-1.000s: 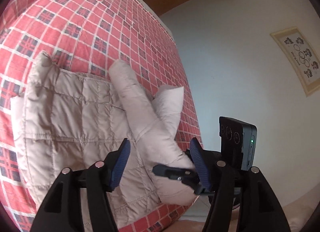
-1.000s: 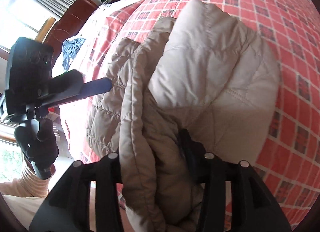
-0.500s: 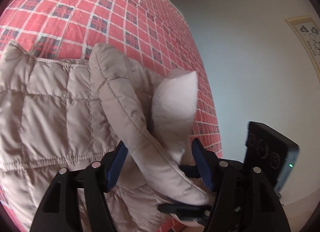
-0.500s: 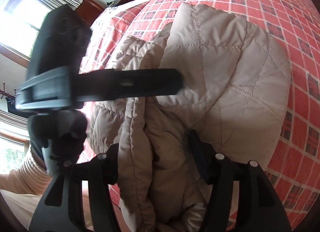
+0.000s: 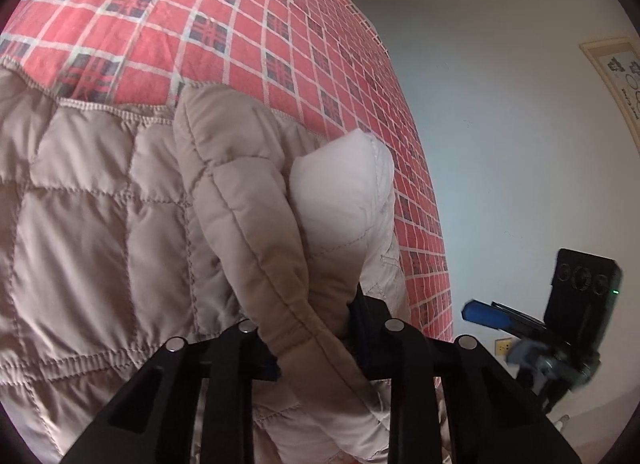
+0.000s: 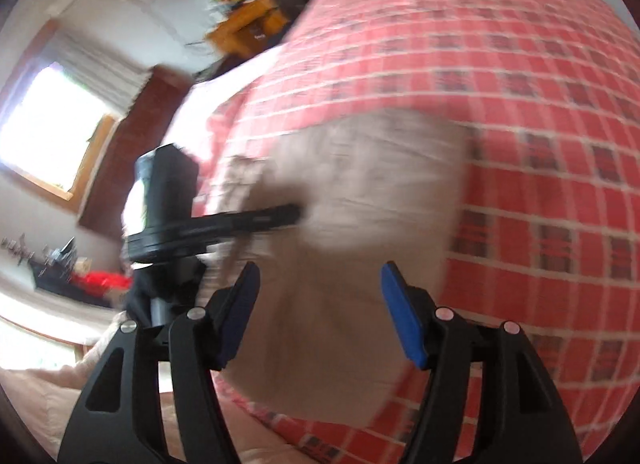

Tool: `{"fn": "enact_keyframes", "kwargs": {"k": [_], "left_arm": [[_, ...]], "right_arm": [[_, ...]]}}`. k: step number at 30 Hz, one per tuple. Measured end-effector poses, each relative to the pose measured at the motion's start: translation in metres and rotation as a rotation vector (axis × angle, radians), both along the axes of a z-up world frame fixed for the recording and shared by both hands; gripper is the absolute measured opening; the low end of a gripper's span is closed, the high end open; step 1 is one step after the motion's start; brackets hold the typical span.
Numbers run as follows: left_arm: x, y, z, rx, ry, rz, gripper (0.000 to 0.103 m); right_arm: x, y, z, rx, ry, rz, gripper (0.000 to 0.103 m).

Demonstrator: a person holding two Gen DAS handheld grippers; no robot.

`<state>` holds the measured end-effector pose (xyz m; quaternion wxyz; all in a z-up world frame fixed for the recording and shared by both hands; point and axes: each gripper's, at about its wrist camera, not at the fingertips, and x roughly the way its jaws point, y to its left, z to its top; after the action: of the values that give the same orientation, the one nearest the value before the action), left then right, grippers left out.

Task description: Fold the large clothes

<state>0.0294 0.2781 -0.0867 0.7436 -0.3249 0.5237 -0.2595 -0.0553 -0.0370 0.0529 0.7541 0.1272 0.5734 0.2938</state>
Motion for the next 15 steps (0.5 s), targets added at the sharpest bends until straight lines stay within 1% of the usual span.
{"fn": "enact_keyframes", "kwargs": {"k": [4,6,8,9,11,12,14,15], "left_arm": [[0.001,-0.001,-0.002,-0.002,-0.006,-0.008,0.025],[0.002,-0.003,-0.003,-0.003,0.006,-0.01,0.028],[0.006,-0.005,-0.003,0.003,0.016,-0.011,0.037],[0.007,-0.007,-0.002,0.016,0.018,-0.014,0.038],[0.011,-0.012,0.001,0.044,0.029,-0.024,0.048],[0.013,-0.015,0.003,0.055,0.028,-0.029,0.05],[0.02,-0.025,0.005,0.092,0.028,-0.052,0.06],[0.021,-0.028,0.006,0.109,0.024,-0.056,0.06]], "right_arm": [[-0.001,-0.012,-0.034,-0.06,0.063,-0.05,0.063],[-0.003,-0.011,-0.052,-0.076,0.097,-0.051,0.063],[-0.005,-0.006,-0.063,-0.075,0.117,-0.046,0.063],[-0.007,-0.005,-0.068,-0.066,0.125,-0.048,0.063],[-0.009,-0.002,-0.068,-0.058,0.128,-0.048,0.063],[-0.009,0.0,-0.066,-0.057,0.126,-0.048,0.063],[-0.011,0.004,-0.066,-0.067,0.118,-0.043,0.063],[-0.013,0.007,-0.065,-0.09,0.105,-0.034,0.063]]}}
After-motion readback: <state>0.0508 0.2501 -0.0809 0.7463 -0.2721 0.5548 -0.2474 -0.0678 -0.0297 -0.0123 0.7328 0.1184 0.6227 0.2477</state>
